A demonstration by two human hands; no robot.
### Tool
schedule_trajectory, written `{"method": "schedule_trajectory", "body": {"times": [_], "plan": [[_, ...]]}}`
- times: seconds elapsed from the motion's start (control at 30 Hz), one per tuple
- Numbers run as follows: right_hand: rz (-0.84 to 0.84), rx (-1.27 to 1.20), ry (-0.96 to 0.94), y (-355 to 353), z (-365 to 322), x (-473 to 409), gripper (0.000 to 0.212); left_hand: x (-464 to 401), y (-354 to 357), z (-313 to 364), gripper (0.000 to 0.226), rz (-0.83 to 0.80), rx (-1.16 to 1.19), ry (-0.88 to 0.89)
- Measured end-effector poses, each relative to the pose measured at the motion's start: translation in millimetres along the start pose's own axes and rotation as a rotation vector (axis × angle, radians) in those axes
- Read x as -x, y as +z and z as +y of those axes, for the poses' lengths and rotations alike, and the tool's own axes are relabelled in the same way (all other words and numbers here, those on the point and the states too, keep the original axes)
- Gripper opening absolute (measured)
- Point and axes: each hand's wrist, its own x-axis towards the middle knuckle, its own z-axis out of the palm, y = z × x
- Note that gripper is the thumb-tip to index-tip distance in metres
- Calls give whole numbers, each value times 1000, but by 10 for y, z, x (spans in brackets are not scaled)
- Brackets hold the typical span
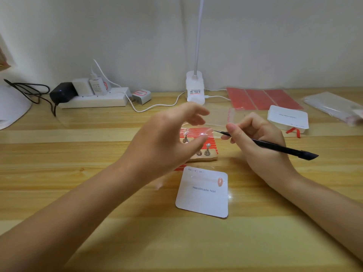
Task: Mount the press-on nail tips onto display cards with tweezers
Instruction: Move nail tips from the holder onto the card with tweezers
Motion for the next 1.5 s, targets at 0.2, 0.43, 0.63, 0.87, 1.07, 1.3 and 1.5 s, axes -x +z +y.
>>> {"method": "schedule_trajectory", "body": {"times": [0.2, 0.43, 0.63, 0.87, 1.07, 1.3, 1.5], "plan": [[15, -11, 13, 11, 6, 3, 27, 297, 37, -61, 23, -294, -38, 160], [13, 16, 0, 4, 1, 16, 27, 515, 175, -129, 40, -279, -121, 32], [60, -21, -41, -6, -23, 58, 27, 526, 243, -131, 47, -237, -41, -15], [42, 28, -226, -148, -149, 49, 17, 536, 250, -130, 48, -232, -18, -54], [-145, 354, -496, -269, -47, 314, 27, 536, 253, -129, 50, -236, -22, -53], [-274, 514, -628, -263, -9, 330, 30, 534, 254, -126, 52, -246, -23, -54], [-333, 567, -714, -257, 23, 309, 35, 537, 248, -127, 52, -244, -26, -53]]}}
